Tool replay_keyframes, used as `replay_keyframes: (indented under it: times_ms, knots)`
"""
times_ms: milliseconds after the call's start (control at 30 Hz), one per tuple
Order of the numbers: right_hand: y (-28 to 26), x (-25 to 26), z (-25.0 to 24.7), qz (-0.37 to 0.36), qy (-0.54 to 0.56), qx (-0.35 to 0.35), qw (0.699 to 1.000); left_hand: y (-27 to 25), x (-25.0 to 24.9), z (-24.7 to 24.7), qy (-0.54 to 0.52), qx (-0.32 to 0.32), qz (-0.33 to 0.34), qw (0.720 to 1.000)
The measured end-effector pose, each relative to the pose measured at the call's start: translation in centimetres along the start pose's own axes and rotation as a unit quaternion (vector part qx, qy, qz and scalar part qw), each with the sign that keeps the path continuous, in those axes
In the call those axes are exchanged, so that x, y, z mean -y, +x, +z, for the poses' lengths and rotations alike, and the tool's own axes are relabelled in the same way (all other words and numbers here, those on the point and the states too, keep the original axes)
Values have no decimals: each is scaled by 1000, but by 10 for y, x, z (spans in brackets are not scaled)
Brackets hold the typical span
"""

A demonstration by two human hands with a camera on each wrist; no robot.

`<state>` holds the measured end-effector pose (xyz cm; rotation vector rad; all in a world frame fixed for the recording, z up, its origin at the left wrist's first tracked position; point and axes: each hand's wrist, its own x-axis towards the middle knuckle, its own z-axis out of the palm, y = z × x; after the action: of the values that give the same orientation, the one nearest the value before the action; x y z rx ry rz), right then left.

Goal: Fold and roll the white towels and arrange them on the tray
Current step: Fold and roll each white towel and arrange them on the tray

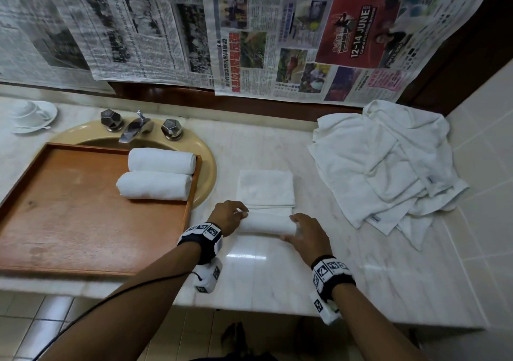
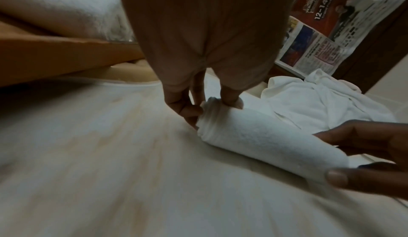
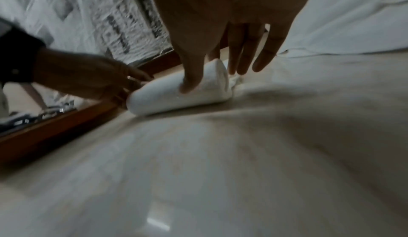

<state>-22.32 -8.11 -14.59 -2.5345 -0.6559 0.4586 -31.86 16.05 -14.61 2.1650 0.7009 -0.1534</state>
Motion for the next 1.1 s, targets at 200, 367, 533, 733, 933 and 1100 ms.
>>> replay_keyframes:
  times_ms: [200, 367, 533, 733, 933, 1100]
  knots:
    - [16, 0, -1, -7, -2, 28, 1000, 2, -9, 10, 221, -92, 161, 958]
    - [21, 0, -2, 4, -21, 44, 999, -10, -10, 43, 226, -18, 263, 938]
    - [27, -3, -17, -32, -3, 126, 991, -11, 0, 45, 210, -1, 257, 943]
    - [52, -26, -21, -117, -55, 100, 987, -13, 4, 36, 205, 17, 292, 934]
    - [78, -18, -16, -180, -167, 93, 965, -19, -4, 33, 191, 27, 269, 944]
    - [111, 2, -36, -180, -49, 67, 980, -22, -2, 36, 180, 13, 260, 949]
